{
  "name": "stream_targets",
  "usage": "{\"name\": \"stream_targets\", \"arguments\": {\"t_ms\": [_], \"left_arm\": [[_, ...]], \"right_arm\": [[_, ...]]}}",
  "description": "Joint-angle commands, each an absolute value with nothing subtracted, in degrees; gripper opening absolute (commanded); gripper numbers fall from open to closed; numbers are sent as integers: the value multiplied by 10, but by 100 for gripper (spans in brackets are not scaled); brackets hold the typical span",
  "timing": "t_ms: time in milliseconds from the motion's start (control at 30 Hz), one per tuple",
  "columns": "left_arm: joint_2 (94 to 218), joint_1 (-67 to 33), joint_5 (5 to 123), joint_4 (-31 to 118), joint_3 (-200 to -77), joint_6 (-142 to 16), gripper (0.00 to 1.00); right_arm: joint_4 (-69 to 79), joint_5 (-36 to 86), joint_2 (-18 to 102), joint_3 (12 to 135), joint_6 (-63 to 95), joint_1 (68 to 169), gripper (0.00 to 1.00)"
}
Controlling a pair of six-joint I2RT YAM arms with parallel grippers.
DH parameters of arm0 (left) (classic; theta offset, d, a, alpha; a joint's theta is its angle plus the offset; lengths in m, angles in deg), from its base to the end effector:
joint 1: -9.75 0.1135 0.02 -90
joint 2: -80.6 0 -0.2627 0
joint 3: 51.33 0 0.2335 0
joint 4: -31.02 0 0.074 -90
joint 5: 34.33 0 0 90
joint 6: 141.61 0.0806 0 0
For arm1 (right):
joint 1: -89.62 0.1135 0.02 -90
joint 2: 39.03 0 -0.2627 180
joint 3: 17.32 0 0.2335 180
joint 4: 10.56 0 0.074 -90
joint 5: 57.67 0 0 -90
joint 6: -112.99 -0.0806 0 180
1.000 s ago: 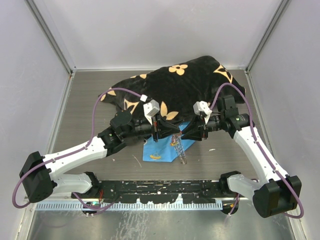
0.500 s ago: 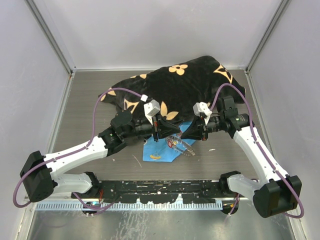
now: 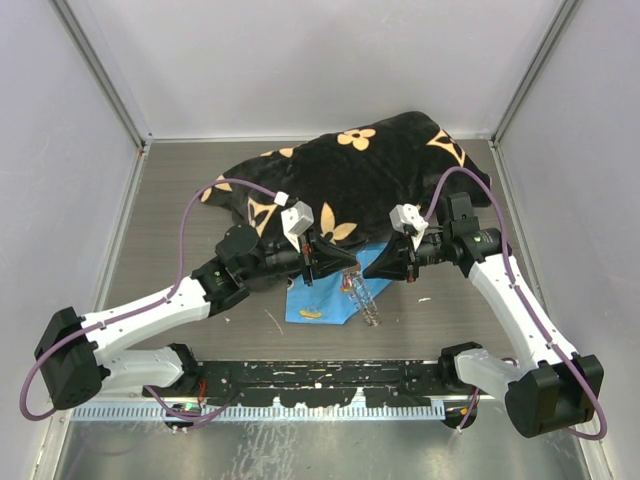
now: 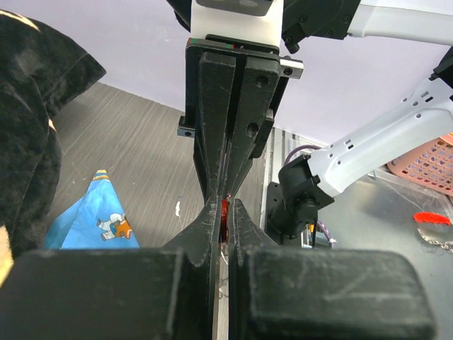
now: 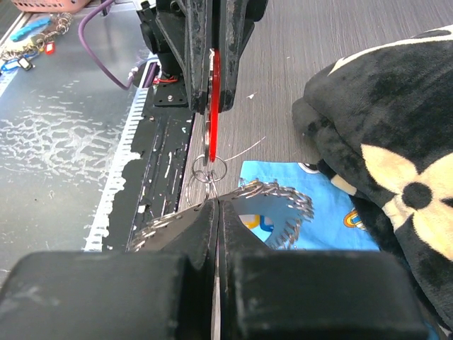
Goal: Remove the keys from the keyring
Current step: Remove the key from the keyring.
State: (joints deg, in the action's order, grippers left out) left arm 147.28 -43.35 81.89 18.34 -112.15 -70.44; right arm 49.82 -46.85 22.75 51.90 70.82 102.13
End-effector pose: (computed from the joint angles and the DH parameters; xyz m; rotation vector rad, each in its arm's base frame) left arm 0.1478 -0.2561 0.3483 0.8523 1.3725 -1.3286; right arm 0.1596 0.1165 0.3041 -1.3614 1.3302 1.2589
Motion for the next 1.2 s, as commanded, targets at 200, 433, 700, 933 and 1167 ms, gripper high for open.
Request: {"name": "stream_targets", "arguments": {"t_ms": [200,433,700,933,1167], "left_arm": [[1460,-431,817,125,-1121,-718,0],[1469,-431,822,117,-1125,-726,0],[1477,-431,828,105,-1126,-735,0],[1482,-431,830,97,-1126,-740,0],[1485,-431,832,93,-1126,-744,0]], "right_arm": [[452,-493,212,504,675,1024,1],[446,-487,213,497,675,1033,4],[445,-497,215,497,672,1036,13],[444,-501,214,495,671,1039,15],[441,-501,215,495,670,1040,17]]}}
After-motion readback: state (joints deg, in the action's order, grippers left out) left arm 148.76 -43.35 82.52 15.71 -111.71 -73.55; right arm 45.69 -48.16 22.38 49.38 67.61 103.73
